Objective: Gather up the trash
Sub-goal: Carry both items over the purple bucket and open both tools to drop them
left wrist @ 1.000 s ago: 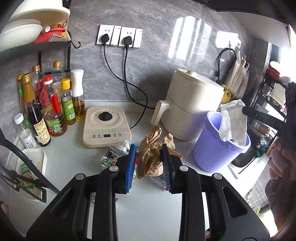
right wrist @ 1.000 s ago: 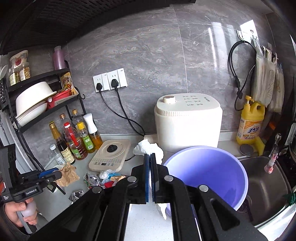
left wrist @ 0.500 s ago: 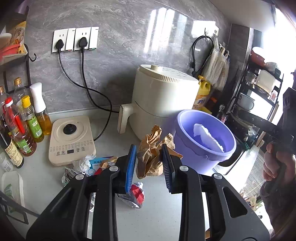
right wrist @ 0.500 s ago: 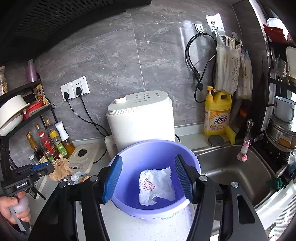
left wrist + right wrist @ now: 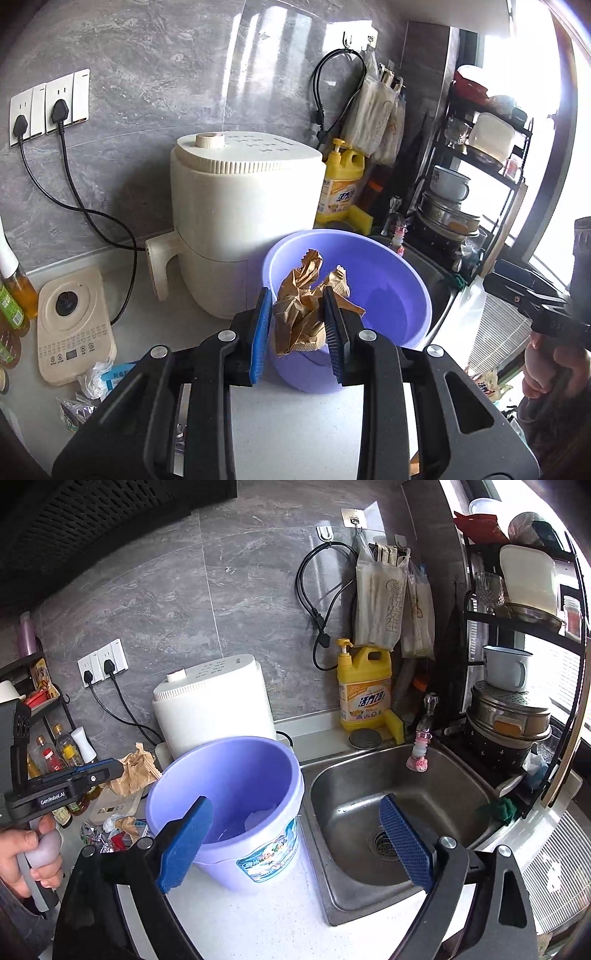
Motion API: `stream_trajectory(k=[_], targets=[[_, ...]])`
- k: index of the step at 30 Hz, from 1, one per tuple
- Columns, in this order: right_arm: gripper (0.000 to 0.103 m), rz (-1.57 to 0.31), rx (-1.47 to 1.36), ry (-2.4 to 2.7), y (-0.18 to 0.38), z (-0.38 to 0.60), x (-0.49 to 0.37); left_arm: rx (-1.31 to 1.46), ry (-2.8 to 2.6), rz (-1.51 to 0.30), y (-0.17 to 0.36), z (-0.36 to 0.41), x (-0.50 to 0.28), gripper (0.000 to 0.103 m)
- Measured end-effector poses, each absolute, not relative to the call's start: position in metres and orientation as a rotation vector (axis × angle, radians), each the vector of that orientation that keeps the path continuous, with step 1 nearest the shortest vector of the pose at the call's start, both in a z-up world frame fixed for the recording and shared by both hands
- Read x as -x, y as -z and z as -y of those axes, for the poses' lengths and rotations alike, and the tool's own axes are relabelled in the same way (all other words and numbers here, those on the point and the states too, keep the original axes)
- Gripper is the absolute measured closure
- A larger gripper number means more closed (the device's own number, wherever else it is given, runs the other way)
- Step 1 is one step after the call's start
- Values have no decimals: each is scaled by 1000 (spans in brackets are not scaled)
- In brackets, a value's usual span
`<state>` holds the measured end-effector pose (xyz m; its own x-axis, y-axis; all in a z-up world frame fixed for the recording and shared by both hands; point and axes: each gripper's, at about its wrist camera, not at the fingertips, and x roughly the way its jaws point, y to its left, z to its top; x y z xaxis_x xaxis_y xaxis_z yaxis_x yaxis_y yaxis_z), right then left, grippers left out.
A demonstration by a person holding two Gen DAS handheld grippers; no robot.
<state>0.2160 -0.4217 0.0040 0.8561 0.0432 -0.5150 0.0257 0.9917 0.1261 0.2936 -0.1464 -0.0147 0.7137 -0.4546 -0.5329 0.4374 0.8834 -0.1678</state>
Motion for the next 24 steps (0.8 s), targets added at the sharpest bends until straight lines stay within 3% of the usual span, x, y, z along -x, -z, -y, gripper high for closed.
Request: stream_trajectory(k=[4, 6, 8, 10, 24], targets=[[8, -534, -128, 43, -3, 431, -207, 14, 543, -596, 12, 170, -303, 74], [8, -524, -140, 72, -3, 434, -204, 15, 565, -591, 10, 179, -306, 67], [8, -522, -139, 104, -1, 435, -202, 9, 566, -577, 5, 186, -305, 24], [8, -521, -115, 131, 2, 430, -204, 3, 550, -539, 1, 186, -300, 13], [8, -509, -46, 19, 9, 366, -216, 45, 368, -544, 3, 112, -268, 9]])
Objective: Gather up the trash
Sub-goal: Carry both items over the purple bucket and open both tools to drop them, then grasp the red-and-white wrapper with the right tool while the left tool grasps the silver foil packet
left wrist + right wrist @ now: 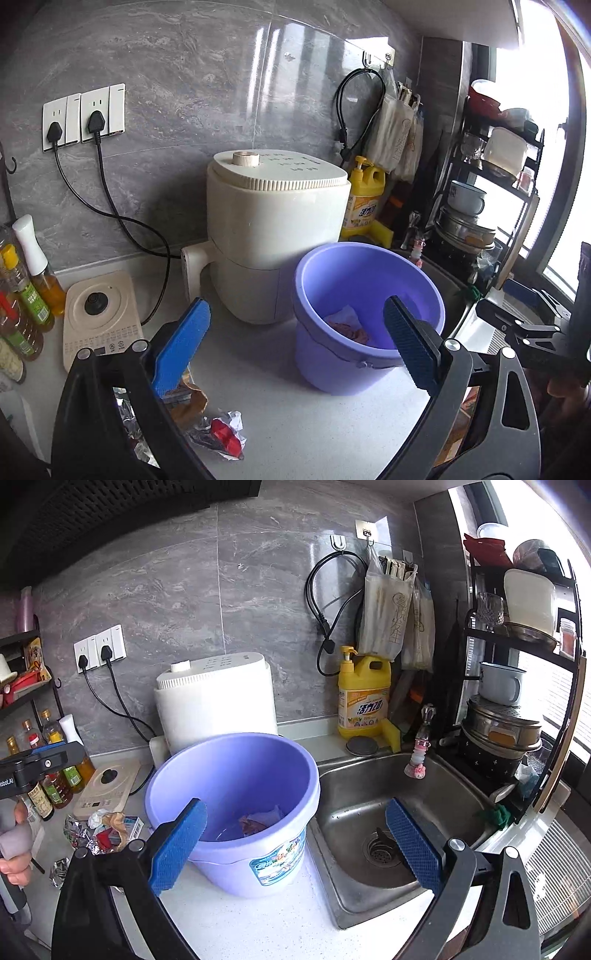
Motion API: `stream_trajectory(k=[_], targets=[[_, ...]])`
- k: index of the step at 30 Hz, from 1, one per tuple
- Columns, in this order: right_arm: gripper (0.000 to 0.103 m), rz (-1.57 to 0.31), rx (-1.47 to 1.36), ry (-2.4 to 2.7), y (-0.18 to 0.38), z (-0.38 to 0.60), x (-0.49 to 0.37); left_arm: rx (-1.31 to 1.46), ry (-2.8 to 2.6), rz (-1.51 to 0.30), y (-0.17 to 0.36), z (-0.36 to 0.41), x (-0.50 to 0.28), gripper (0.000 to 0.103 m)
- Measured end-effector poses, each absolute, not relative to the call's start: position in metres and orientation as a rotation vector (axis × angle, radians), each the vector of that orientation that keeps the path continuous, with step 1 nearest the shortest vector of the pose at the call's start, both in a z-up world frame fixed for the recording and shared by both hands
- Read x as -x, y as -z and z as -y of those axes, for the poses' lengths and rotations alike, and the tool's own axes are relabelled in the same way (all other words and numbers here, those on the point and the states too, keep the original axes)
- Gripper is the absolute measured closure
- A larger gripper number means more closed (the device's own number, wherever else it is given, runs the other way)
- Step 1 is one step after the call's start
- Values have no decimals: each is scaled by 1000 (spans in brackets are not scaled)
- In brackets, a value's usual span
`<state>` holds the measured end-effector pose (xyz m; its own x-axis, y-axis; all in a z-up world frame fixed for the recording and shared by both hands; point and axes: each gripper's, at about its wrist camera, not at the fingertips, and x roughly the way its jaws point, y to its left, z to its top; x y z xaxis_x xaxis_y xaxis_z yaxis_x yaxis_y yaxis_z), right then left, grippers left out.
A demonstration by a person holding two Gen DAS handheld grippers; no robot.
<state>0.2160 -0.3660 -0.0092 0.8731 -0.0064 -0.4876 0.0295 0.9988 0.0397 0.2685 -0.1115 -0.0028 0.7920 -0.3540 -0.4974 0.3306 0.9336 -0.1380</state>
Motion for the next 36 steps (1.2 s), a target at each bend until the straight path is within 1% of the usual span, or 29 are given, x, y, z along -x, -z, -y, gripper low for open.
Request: stream_trajectory(k=[15, 23, 36], targets=[[8, -555, 28, -273, 18, 269, -211, 121, 60, -558, 11, 1, -197, 9], [8, -582, 58, -368, 28, 231, -209, 143, -62, -574, 20, -40, -162, 9], [8, -689, 92, -458, 61, 187, -222, 210, -123, -678, 71, -75, -138, 9]])
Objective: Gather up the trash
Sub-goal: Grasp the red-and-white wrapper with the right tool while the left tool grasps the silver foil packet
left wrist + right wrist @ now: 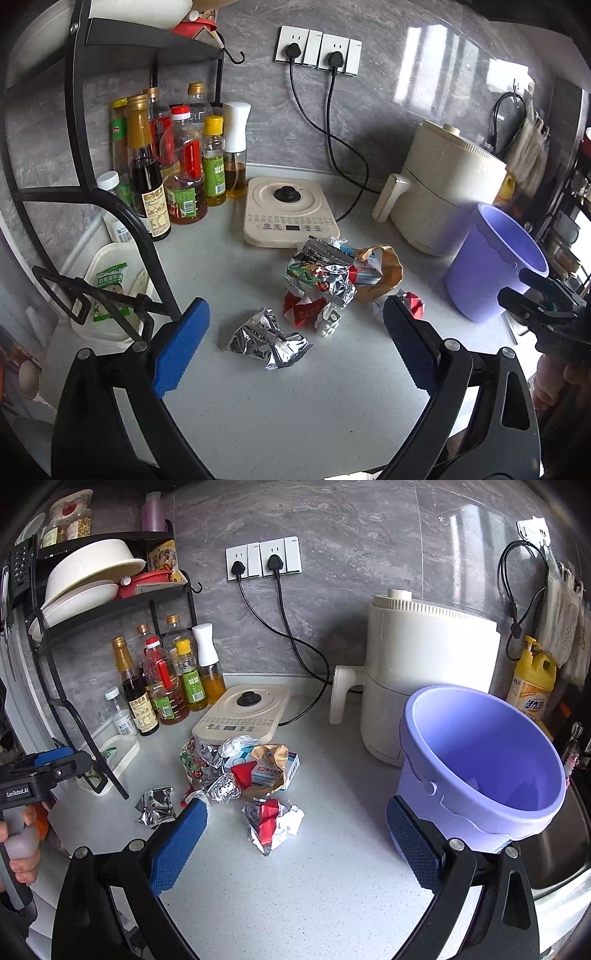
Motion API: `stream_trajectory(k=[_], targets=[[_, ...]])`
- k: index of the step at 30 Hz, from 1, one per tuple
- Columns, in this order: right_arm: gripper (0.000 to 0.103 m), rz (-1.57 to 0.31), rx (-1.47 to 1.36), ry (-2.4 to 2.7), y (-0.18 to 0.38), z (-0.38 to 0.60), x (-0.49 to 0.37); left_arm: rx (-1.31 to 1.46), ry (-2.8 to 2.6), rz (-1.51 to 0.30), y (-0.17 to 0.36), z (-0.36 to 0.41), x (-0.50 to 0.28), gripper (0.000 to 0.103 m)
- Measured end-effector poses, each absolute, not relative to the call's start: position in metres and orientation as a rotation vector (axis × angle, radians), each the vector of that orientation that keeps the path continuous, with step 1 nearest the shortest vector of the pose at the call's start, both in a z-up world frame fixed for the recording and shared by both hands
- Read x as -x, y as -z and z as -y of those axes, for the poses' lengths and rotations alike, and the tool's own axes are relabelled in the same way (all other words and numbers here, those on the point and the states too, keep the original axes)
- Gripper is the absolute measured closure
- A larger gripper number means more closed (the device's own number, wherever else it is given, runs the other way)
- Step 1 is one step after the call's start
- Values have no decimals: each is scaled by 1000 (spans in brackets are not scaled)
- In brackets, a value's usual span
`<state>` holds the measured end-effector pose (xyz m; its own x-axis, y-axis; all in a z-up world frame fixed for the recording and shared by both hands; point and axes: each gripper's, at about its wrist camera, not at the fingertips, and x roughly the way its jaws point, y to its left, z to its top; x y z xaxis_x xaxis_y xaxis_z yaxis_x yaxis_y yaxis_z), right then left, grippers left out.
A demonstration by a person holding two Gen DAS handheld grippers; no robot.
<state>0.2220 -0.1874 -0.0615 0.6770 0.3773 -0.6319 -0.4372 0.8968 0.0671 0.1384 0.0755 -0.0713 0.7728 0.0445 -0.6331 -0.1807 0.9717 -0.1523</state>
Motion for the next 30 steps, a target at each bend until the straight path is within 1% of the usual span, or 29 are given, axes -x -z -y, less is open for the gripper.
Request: stream_trajectory(k=[6, 14, 18, 25, 30], targets=[[8, -753, 100, -485, 81, 173, -233, 227, -118, -732, 99, -81, -145, 9], [8, -832, 120, -516, 104, 155, -252, 220, -105, -827, 137, -83, -174, 9], [8, -877, 132, -524, 116, 147, -265, 183, -94, -841, 148, -81, -189, 9], [8, -940, 137, -541, 136, 134, -286, 143, -83, -924, 175, -85, -218, 9], [8, -952, 147, -553, 145, 125, -293, 92, -103, -967, 192, -81, -225, 9]])
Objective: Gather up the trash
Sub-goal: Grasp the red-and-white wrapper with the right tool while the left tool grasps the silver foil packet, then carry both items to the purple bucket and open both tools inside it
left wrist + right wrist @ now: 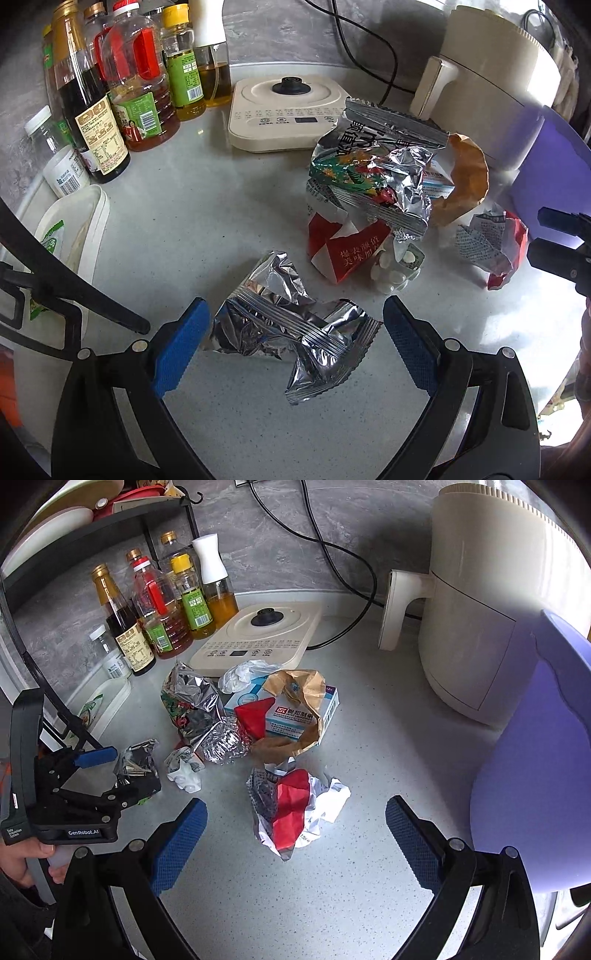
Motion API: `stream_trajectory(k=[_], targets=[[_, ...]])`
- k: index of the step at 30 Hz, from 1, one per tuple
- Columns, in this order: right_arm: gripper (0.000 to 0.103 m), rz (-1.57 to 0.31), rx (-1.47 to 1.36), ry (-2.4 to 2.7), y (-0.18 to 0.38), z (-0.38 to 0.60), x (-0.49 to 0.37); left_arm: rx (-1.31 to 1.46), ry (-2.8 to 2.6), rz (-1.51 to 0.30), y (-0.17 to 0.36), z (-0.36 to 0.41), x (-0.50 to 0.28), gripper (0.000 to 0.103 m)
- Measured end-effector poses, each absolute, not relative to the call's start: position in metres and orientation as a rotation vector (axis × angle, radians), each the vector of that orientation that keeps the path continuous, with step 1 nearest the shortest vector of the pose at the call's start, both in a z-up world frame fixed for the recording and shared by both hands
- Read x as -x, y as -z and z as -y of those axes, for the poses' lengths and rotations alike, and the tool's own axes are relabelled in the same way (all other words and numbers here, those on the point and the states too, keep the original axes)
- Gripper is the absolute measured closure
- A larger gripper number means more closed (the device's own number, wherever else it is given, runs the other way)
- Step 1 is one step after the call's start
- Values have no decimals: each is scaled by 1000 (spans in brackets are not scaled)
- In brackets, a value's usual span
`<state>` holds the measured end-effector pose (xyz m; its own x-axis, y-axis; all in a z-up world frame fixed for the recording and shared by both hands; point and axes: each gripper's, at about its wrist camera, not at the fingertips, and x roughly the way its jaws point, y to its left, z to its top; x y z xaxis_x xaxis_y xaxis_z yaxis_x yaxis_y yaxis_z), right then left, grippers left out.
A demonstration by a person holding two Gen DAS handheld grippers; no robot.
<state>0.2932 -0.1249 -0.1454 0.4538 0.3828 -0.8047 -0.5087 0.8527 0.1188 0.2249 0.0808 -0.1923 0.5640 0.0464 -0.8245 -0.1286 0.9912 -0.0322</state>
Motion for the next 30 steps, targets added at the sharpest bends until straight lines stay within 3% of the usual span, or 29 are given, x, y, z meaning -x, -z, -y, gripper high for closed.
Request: stream_trajectory(k=[3, 6, 7, 8, 13, 19, 30], targets=[[12, -960, 142, -550, 152, 121, -298, 58, -107, -974, 197, -77, -226, 10], [41, -990, 123, -541, 160, 121, -304, 56, -119, -965, 196, -78, -224, 18], [57, -1018, 107, -545, 165, 121, -307, 49, -124, -967, 196, -79, -224, 26], [65, -1043, 77, -558, 169, 123, -310, 52, -120, -971, 195, -79, -223, 38], [79, -1019, 45, -560, 161, 132, -303, 111, -109, -961, 185, -88, -216, 59], [79, -969, 31, -568, 139, 141, -284, 133, -90, -911, 167, -86, -201, 70], [79, -776, 12, -539, 62, 173, -251, 122, -47, -784, 112, -69, -177, 71]])
